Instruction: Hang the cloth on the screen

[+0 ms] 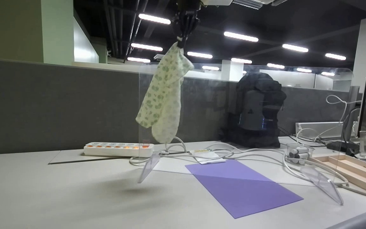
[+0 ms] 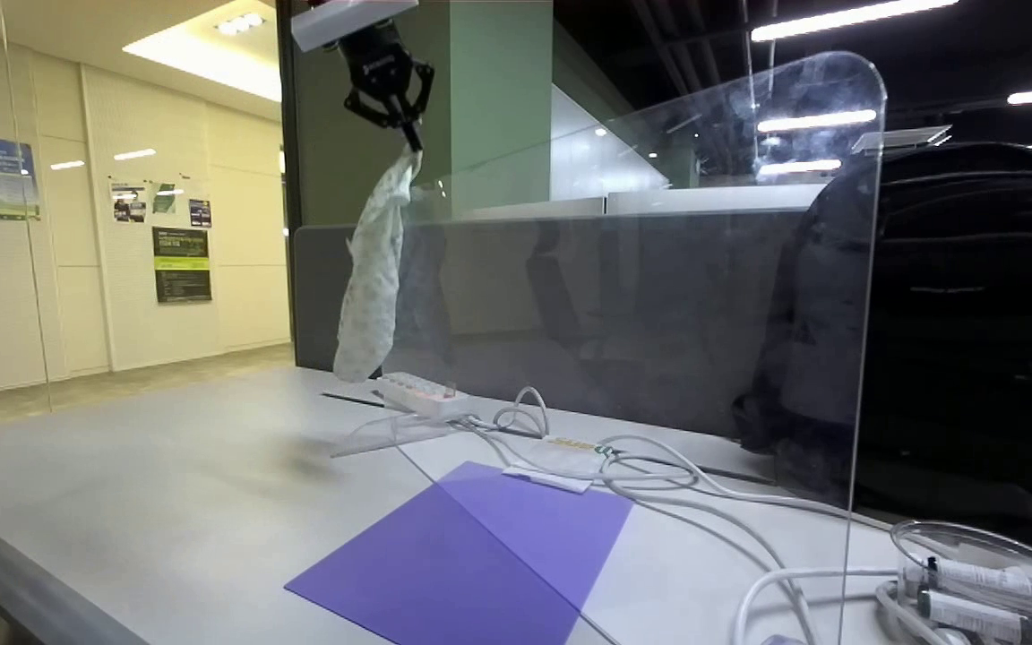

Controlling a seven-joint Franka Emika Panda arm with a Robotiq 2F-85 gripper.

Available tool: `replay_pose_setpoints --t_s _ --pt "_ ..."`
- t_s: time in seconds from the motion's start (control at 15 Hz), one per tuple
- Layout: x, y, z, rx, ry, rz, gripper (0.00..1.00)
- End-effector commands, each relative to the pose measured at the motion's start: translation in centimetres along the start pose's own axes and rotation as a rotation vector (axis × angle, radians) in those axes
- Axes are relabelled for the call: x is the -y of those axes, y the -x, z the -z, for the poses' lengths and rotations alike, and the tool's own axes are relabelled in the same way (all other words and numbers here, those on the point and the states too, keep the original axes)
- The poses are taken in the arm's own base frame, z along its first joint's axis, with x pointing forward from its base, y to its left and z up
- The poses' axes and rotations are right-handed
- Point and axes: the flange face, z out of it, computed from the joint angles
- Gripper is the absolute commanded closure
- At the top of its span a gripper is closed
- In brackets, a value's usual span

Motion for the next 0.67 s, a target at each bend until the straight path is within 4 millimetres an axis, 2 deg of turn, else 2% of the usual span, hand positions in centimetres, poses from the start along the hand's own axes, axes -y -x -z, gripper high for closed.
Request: replay_pose_setpoints --t_s 0.0,0.13,0.27,0.47,0.6 --pt "-3.8 -2.5 4.5 -0.004 0.054 -0.045 1.0" --pt "-5.1 -3.2 6.1 -0.008 0.081 -0.059 1.0" --pt "-5.8 -3.0 6.4 0.01 0.102 -0.059 1.0" --pt "-6.7 -1.8 5.1 0.034 0.152 -0.055 1.0" --pt "-7.8 -0.6 3.6 0.049 0.191 -0.069 1.0"
